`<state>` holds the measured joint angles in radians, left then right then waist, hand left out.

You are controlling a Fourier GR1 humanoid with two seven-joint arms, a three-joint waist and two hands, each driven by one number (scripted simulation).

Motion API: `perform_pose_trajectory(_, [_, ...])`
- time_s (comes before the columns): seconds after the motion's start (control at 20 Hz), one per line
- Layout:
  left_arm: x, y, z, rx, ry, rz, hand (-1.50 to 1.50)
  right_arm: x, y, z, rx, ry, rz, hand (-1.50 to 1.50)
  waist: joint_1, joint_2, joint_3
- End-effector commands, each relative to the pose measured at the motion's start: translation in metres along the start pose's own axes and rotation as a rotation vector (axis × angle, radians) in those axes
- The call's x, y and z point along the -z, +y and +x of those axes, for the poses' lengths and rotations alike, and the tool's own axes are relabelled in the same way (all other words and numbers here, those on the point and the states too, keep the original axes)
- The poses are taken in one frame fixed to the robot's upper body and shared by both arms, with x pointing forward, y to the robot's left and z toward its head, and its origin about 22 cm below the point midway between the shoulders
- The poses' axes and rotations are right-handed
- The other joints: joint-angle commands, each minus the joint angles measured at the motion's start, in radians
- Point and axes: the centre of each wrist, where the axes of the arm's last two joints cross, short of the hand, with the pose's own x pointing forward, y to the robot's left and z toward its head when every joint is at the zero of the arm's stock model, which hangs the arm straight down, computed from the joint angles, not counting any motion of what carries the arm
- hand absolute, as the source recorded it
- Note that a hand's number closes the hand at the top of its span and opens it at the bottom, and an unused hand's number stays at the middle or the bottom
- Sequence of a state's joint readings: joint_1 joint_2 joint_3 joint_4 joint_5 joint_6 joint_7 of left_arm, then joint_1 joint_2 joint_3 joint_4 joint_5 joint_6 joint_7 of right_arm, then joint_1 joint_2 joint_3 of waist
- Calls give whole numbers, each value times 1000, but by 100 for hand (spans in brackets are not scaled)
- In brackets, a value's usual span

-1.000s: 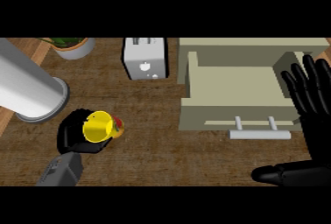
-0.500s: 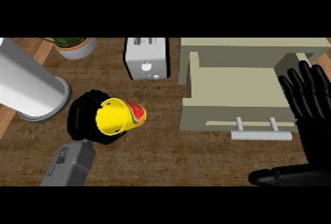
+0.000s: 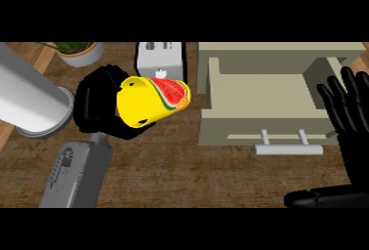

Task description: Pick up the cup, place it into the drawer and close the drawer

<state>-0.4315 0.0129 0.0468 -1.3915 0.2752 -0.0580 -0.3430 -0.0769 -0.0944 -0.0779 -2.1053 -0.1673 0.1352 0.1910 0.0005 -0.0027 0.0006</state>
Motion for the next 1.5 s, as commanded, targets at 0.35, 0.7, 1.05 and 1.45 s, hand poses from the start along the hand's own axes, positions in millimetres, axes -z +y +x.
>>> perform_pose_trajectory(0.35, [77,-60,35,70,-16,-34,150,3,12,0,-8,4,-3,-150,-7,3,-1])
perform_pose_trajectory(0.7, [110,-108,23,127,37,-78,150,2,10,-3,3,6,-7,-150,-17,5,-1])
perform_pose_trajectory(1.05, [132,-130,16,179,72,-90,150,-6,2,-9,-11,21,20,-150,-21,5,0])
perform_pose_trajectory(1.45, [136,-138,-13,193,130,-52,150,4,-10,-16,-10,7,12,-150,-29,9,0])
